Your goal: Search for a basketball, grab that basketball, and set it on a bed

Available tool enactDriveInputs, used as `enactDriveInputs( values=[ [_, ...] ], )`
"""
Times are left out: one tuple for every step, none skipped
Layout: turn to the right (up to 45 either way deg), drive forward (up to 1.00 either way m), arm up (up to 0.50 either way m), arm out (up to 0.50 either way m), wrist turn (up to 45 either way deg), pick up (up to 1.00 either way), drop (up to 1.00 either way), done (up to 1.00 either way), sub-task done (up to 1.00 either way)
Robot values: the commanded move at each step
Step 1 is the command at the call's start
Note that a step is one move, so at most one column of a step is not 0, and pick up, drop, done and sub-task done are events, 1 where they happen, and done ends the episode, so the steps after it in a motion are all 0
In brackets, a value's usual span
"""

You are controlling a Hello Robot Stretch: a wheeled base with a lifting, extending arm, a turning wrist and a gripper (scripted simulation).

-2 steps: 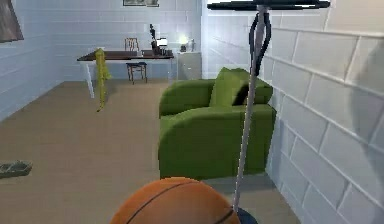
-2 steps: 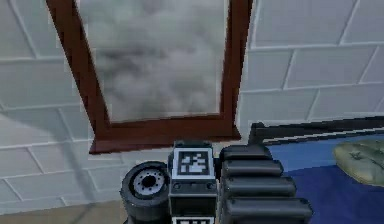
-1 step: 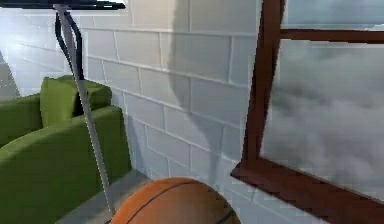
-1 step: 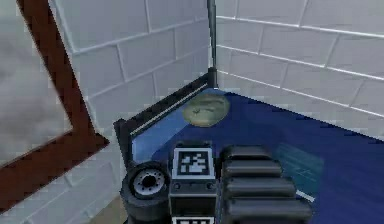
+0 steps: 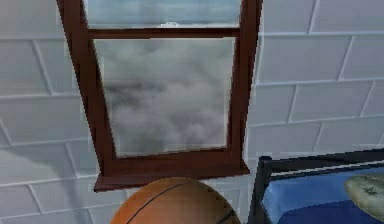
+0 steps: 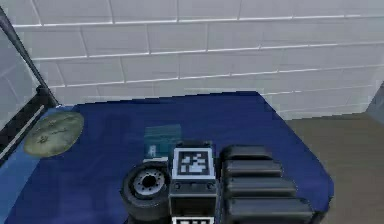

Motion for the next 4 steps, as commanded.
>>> enactDriveInputs(
  values=[
    [18.0, 0.0, 0.0, 0.0, 0.0, 0.0, 0.0, 0.0, 0.0],
    [0.0, 0.0, 0.0, 0.48, 0.0, 0.0, 0.0, 0.0, 0.0],
    [0.0, 0.0, 0.0, 0.0, 39.0, 0.0, 0.0, 0.0, 0.0],
    [0.0, 0.0, -0.26, 0.0, 0.0, 0.0, 0.0, 0.0, 0.0]
  ],
)
